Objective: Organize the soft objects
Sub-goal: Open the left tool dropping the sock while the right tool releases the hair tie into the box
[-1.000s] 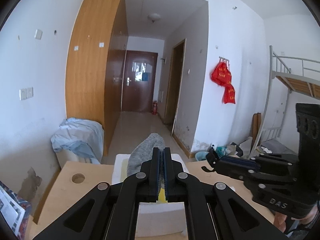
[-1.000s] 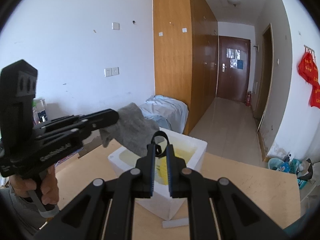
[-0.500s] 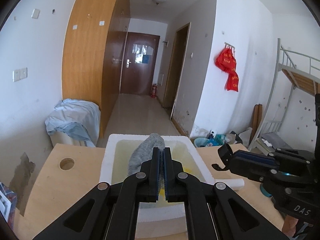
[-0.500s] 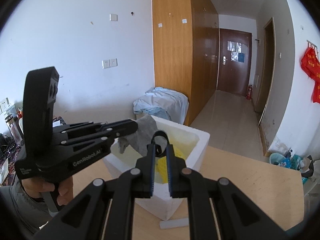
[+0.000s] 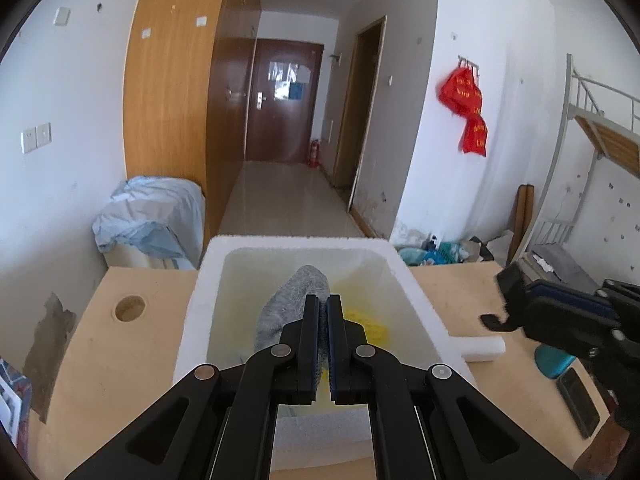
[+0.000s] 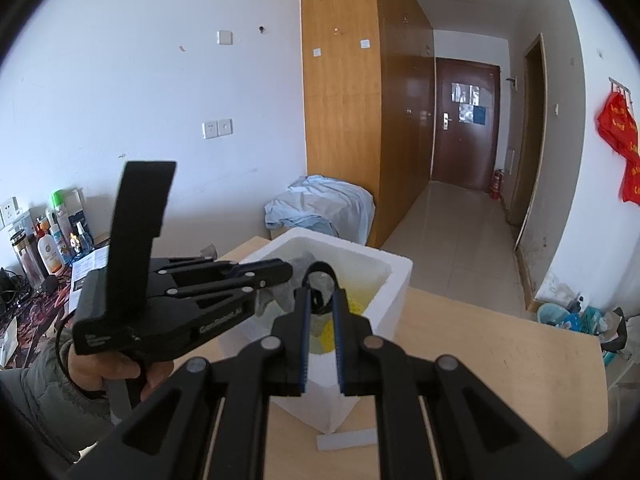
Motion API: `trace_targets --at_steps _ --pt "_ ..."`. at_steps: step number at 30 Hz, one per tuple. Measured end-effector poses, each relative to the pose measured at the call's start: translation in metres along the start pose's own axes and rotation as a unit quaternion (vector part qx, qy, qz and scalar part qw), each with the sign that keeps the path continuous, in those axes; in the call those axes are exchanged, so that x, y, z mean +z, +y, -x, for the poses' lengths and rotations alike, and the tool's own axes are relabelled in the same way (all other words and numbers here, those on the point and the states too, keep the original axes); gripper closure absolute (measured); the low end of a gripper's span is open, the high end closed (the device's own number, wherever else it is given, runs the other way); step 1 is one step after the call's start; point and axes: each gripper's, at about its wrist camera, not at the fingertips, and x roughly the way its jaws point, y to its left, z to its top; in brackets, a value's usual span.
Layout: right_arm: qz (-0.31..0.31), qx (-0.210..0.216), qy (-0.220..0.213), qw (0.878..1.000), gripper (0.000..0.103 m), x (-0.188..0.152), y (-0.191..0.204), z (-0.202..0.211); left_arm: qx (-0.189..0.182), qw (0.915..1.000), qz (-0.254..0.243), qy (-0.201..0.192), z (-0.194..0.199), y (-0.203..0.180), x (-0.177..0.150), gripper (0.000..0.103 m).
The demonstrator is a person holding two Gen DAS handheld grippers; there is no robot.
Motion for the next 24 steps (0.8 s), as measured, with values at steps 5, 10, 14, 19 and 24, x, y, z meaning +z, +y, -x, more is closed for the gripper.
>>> trace_targets --at_steps 5,10,14,19,24 --pt "-0.001 -0.001 0.000 1.000 0.089 0.000 0.001 -0.001 0.016 0.9997 -0.016 0.011 -0.006 -0.005 -0.003 0.070" --pt "-0.005 -0.002 -0.002 1.000 0.089 0.001 0.001 0.001 0.035 0.9985 -0.015 -0.040 0.019 -0.006 -0.007 0.016" --pt "-0.003 0.000 -0.003 1.000 0.089 0.002 0.003 0.001 0.037 0.9982 0.004 -0.047 0.032 0.002 -0.008 0.014" --pt "0.000 0.000 -0.007 1.000 0.089 -0.001 0.004 0.006 0.050 0.9962 0.024 -0.067 0.052 0.014 -0.014 0.014" --pt "0.004 0.004 -0.002 1.000 0.089 -0.003 0.008 0.003 0.041 0.9952 0.044 -0.077 0.079 0.026 -0.020 0.014"
